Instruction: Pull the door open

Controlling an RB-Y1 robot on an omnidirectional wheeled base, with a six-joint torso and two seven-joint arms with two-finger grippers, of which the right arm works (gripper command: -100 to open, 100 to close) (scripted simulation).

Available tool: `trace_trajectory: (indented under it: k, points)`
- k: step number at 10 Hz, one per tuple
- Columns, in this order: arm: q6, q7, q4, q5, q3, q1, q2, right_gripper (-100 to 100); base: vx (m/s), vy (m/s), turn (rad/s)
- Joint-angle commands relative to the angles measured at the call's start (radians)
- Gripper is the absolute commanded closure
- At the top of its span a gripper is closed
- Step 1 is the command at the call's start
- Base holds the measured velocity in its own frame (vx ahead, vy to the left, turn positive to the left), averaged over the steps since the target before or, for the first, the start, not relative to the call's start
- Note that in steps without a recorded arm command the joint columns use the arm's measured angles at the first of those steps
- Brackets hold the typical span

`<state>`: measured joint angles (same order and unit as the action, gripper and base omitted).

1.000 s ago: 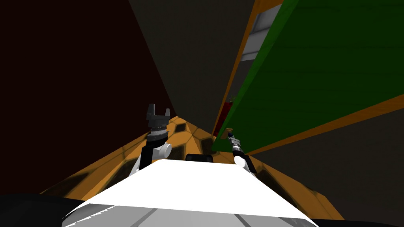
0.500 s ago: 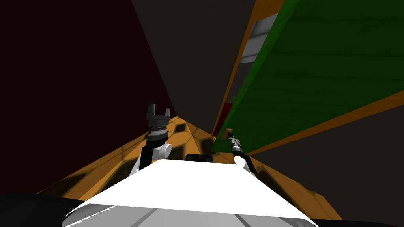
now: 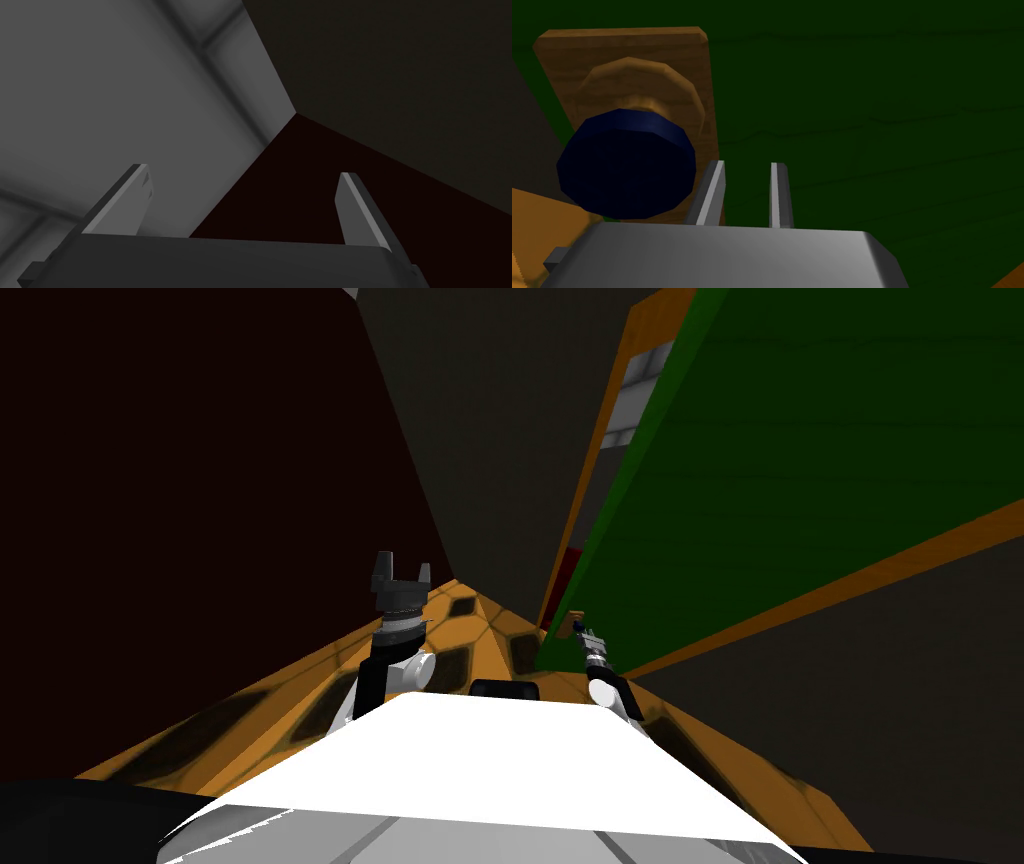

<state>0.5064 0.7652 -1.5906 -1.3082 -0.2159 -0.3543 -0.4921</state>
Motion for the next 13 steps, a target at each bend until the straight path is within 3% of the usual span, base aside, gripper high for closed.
trace_trajectory:
  k: [1,4,10,13]
  points:
    - [0.002,0.014,-0.001,0.025,-0.029,0.014,0.014,-100,-0.185,-0.048,0.115]
    - [0.022,0.044,0.022,0.076,-0.061,0.053,0.03,-100,-0.204,-0.095,0.165]
    - [0.037,0.067,0.04,0.117,-0.086,0.084,0.043,-100,-0.122,-0.052,0.062]
    - [0.038,0.069,0.042,0.12,-0.087,0.086,0.044,-100,-0.051,-0.019,0.011]
